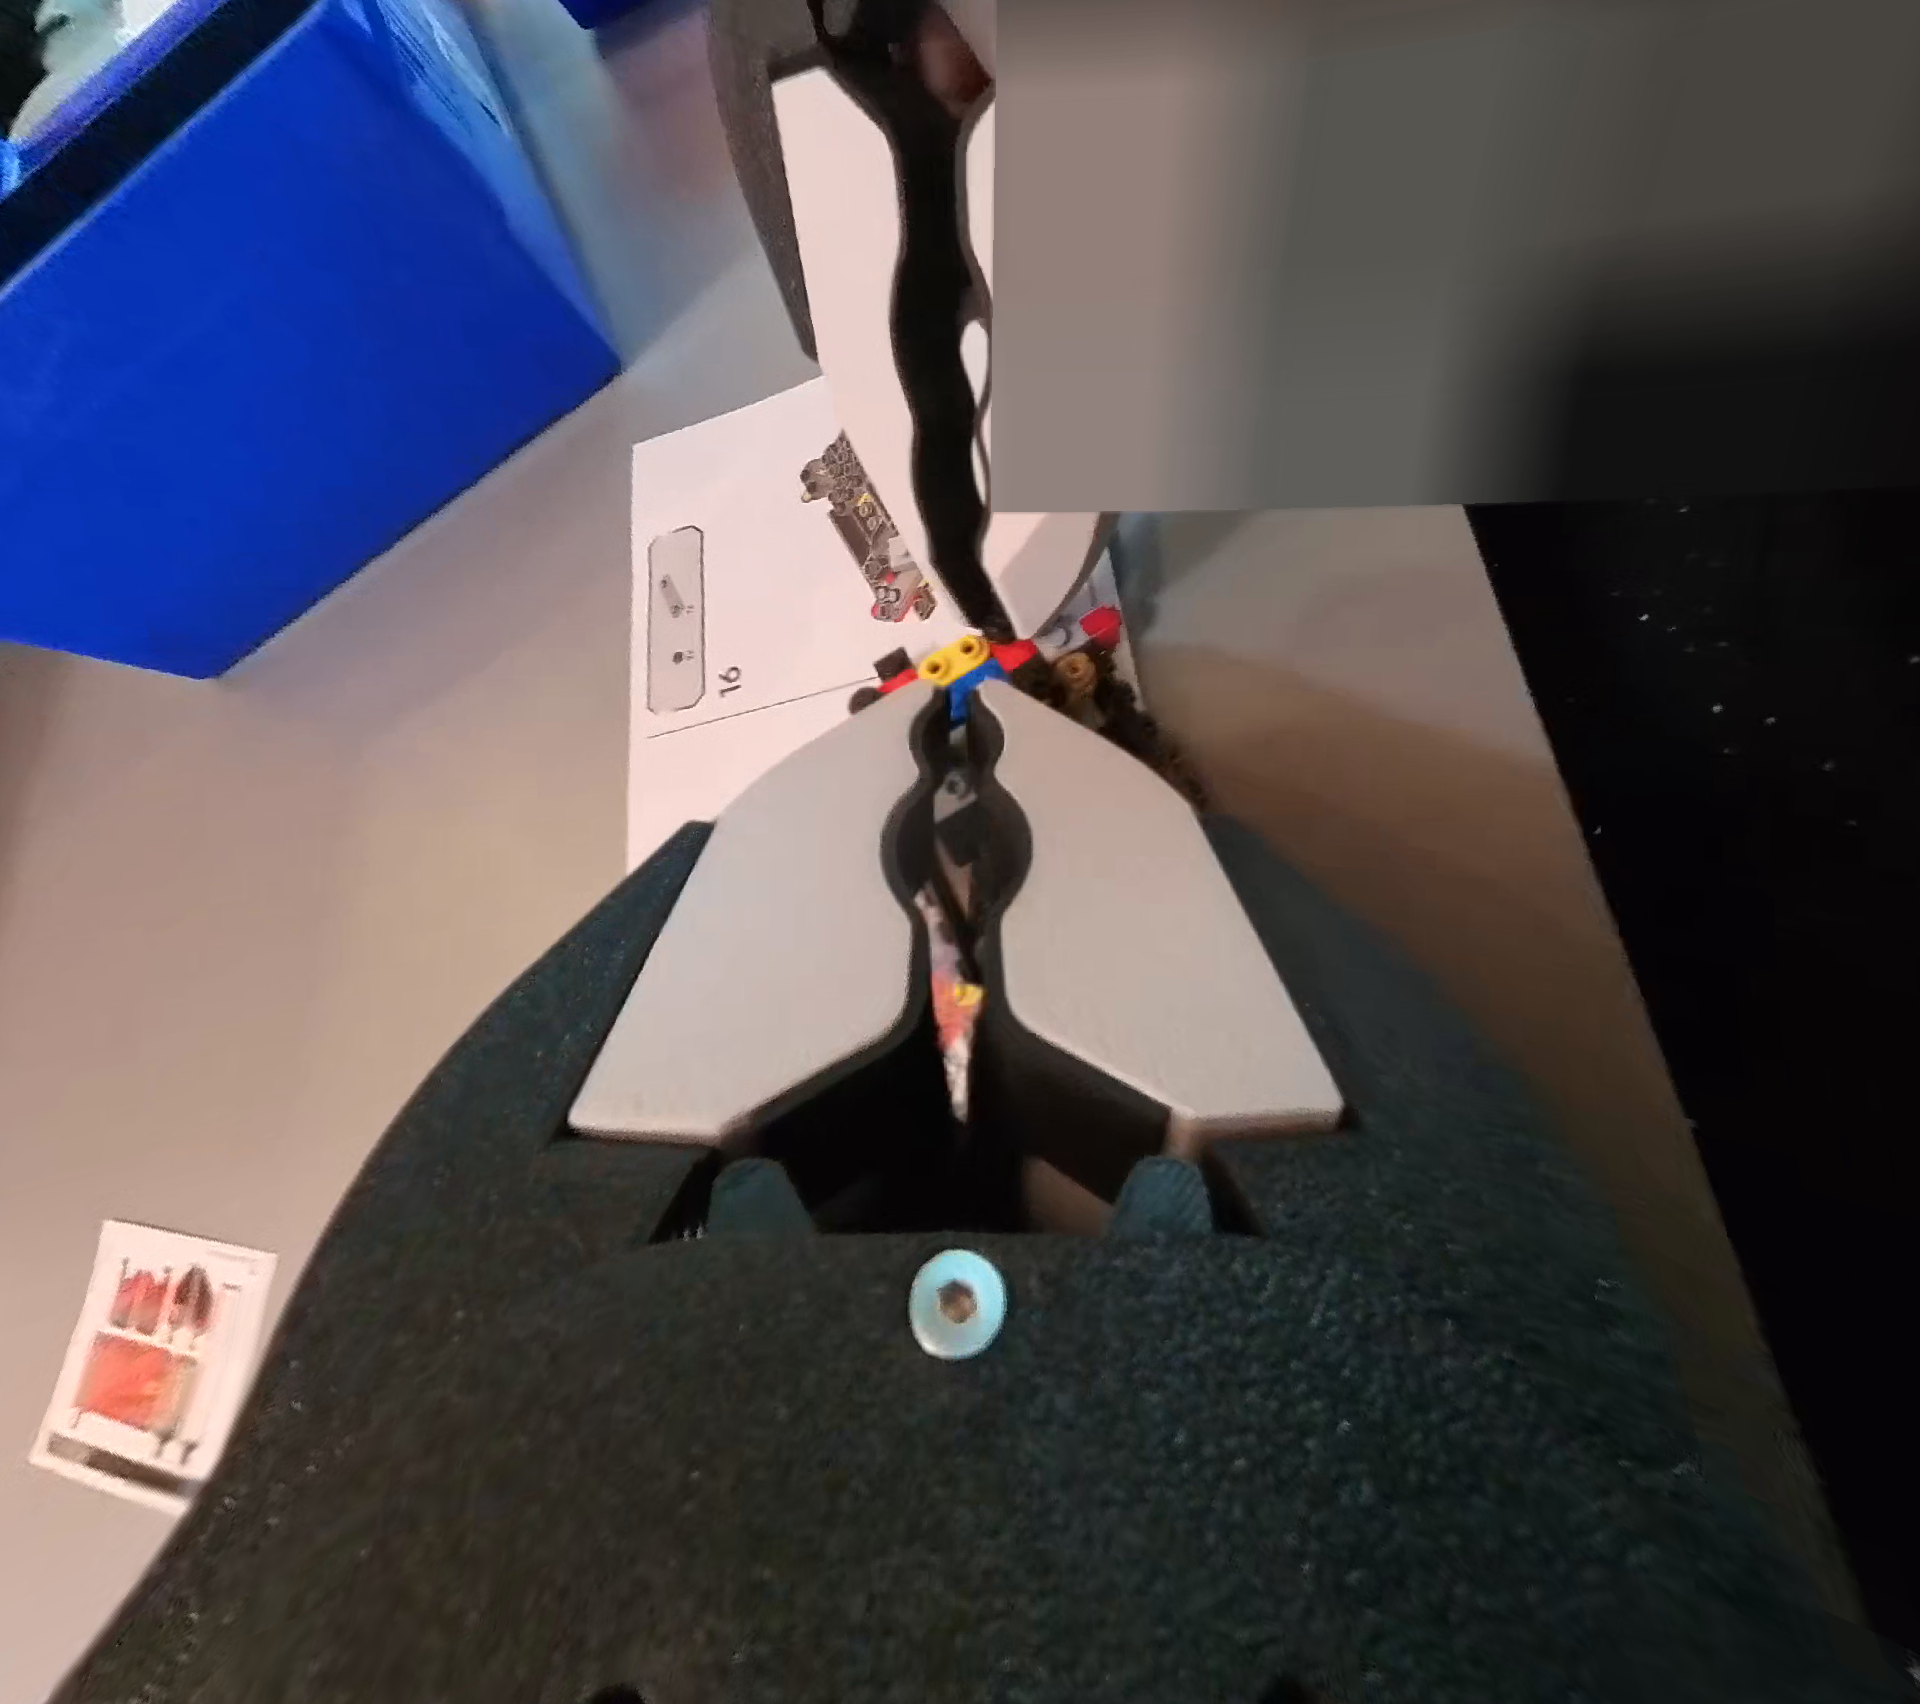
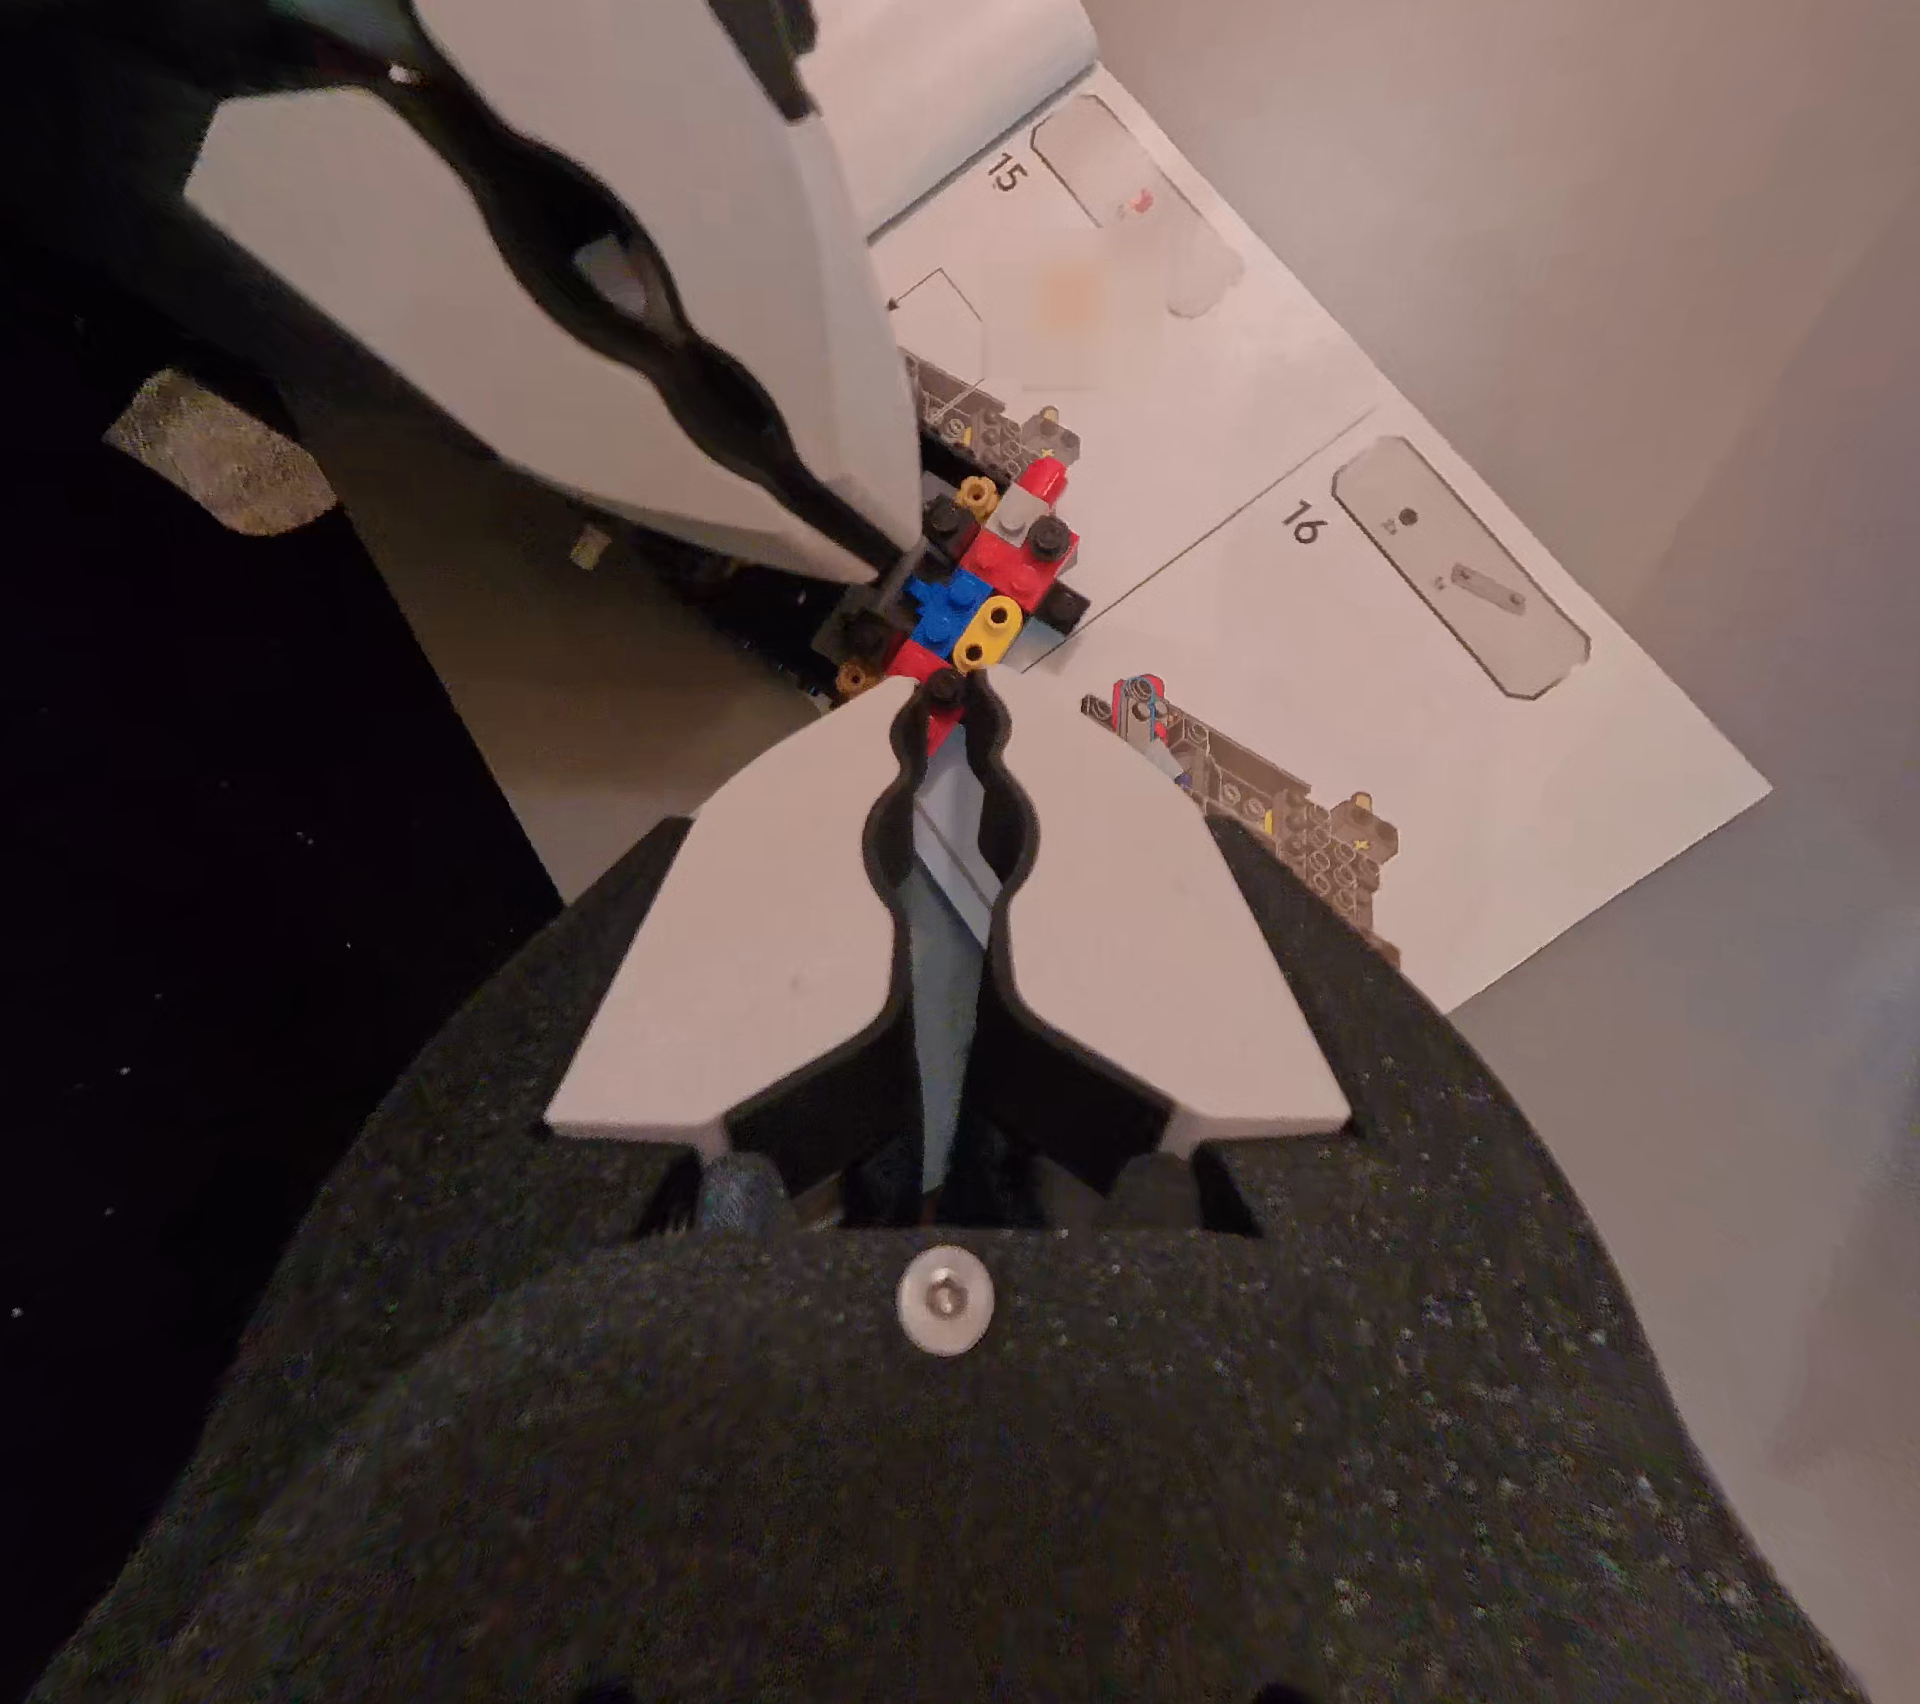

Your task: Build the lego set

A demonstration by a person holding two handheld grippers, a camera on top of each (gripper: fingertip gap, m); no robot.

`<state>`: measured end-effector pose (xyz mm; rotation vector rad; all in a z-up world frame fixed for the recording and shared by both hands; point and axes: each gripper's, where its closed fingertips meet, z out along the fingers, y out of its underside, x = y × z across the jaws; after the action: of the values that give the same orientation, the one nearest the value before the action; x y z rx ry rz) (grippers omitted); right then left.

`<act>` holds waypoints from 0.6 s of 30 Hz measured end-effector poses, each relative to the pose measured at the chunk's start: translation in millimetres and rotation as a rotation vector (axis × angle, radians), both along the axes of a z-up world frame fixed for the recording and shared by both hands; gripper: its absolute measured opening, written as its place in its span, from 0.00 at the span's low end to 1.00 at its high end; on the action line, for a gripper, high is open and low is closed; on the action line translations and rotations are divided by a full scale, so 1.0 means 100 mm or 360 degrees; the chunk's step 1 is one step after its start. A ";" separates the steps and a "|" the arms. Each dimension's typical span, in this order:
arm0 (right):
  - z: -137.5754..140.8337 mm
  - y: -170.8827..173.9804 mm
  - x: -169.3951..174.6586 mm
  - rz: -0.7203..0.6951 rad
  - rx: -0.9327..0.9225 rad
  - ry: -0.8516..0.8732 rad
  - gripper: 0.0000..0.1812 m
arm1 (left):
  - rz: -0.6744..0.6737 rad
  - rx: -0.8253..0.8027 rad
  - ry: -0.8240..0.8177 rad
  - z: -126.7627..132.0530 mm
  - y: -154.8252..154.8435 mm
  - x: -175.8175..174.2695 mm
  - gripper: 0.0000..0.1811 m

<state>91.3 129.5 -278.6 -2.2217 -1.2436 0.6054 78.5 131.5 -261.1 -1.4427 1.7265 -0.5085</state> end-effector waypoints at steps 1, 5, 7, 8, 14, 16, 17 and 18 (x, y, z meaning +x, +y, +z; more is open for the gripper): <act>0.00 0.00 0.00 0.0038 0.0001 -0.0007 0.04 | -0.0016 0.0011 0.0032 0.00 0.02 -0.02 0.01; 0.00 0.00 -0.01 0.0171 -0.0038 -0.0020 0.04 | -0.0228 -0.0014 0.0215 -0.12 -0.04 -0.08 0.00; -0.01 0.01 -0.02 0.0212 -0.0067 -0.0019 0.04 | -0.0279 0.0000 0.0217 -0.13 -0.04 -0.08 0.00; -0.01 0.00 -0.02 0.0227 -0.0076 -0.0020 0.04 | -0.0271 0.0022 0.0192 -0.11 -0.02 -0.07 0.00; -0.01 0.01 -0.02 0.0267 -0.0095 -0.0046 0.04 | -0.0310 0.0048 0.0125 -0.08 0.01 -0.04 0.00; -0.01 0.01 -0.01 0.0271 -0.0083 -0.0062 0.04 | -0.0333 0.0052 0.0115 -0.10 0.00 -0.02 0.00; -0.01 0.01 -0.01 0.0268 -0.0084 -0.0061 0.04 | -0.0338 0.0043 0.0111 -0.11 -0.01 -0.02 0.00; -0.01 0.01 -0.01 0.0261 -0.0086 -0.0054 0.04 | -0.0339 0.0044 0.0097 -0.11 -0.01 -0.02 0.00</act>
<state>90.0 130.5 -279.5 -2.1963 -1.4535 0.6737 76.1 130.5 -272.1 -1.2732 1.9404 -0.5563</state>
